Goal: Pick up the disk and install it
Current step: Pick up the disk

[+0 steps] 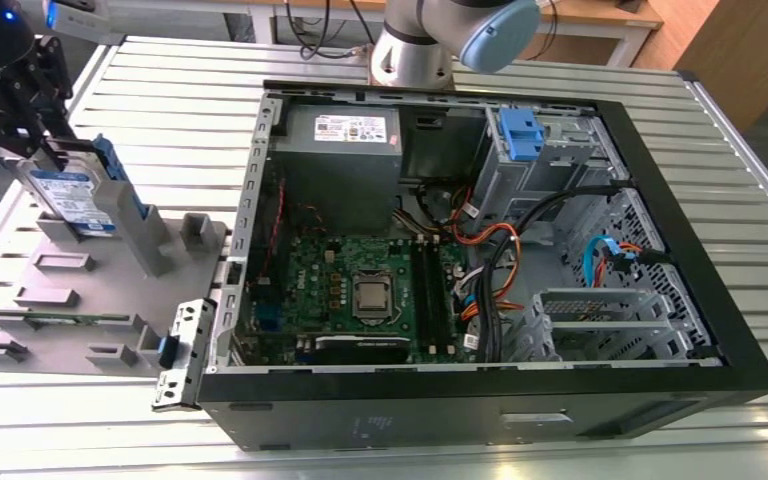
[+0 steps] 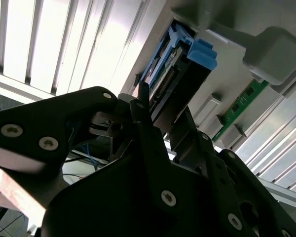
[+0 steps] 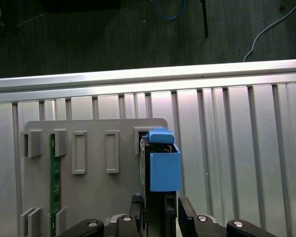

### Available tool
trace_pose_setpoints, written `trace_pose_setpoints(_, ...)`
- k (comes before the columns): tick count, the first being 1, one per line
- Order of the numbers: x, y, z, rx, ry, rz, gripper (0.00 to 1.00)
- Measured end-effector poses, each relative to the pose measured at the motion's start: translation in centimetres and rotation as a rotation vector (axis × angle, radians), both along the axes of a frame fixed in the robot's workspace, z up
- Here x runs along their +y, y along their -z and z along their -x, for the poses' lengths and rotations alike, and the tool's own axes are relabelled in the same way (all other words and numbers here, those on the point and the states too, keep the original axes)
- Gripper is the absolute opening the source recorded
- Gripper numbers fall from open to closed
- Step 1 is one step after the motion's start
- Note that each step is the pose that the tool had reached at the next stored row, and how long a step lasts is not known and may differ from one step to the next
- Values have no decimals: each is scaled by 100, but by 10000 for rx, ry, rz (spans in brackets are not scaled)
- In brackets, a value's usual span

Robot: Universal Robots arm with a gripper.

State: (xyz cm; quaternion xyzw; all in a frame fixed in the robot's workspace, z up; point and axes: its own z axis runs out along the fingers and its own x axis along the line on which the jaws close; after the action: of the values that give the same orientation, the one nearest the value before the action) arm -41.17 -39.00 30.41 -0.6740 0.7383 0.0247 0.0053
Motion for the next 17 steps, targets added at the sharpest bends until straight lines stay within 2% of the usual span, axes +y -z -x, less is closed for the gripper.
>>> trace_pose_setpoints(8,9,0,-1,1,1,-8,42)
trace_pose_setpoints(17,-13,0,0,2,1,-8,42)
